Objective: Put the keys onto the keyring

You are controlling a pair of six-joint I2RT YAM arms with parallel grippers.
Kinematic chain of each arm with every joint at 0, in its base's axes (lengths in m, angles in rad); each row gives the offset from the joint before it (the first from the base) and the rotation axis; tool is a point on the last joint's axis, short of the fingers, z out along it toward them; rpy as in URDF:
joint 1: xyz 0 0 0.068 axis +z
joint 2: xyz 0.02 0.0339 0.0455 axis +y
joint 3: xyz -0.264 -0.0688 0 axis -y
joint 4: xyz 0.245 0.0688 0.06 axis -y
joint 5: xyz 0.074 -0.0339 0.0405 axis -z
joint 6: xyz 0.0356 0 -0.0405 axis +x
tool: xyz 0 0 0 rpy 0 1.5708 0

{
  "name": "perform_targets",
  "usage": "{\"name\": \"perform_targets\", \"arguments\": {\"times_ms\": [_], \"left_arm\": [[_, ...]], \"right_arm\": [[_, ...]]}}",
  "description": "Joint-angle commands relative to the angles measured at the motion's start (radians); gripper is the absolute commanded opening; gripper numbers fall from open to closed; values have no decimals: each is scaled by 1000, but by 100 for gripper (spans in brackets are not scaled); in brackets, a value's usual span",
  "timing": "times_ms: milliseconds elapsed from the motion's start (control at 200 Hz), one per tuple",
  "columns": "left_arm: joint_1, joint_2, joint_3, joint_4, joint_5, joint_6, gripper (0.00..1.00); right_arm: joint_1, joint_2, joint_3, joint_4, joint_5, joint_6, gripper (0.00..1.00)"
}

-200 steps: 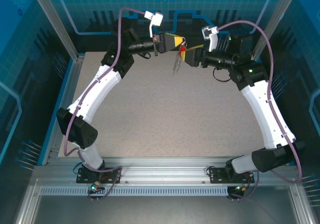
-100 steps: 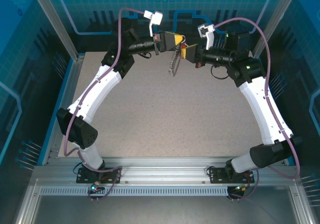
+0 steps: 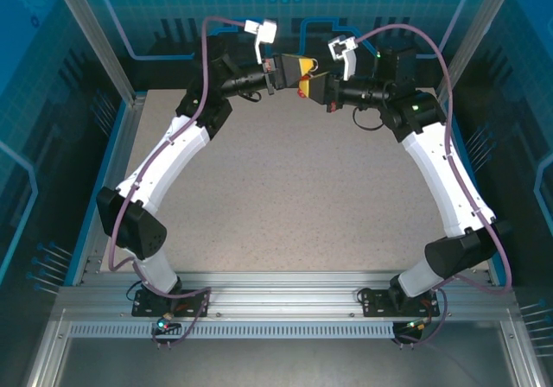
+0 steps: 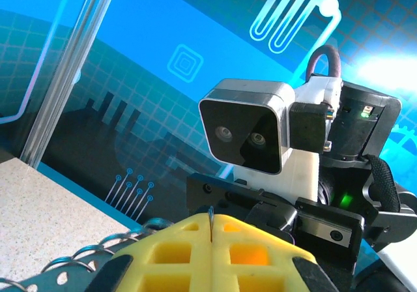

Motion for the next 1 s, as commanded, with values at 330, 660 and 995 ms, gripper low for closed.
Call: {"name": "perform_targets", "arguments": {"times_ms": [330,660,995], "left_arm": [[-15,-65,-14,54,-17,22,0],[-14,-71,-19,26,-42,61,0],[-12,-83,-25,9,-51,84,0]], "right_arm": [[-14,-39,-23,-55,-13,-9,0],[-54,-96,-54,-142,-26,-50,0],[-91,-133,-48,-165,-31,-58,0]]}}
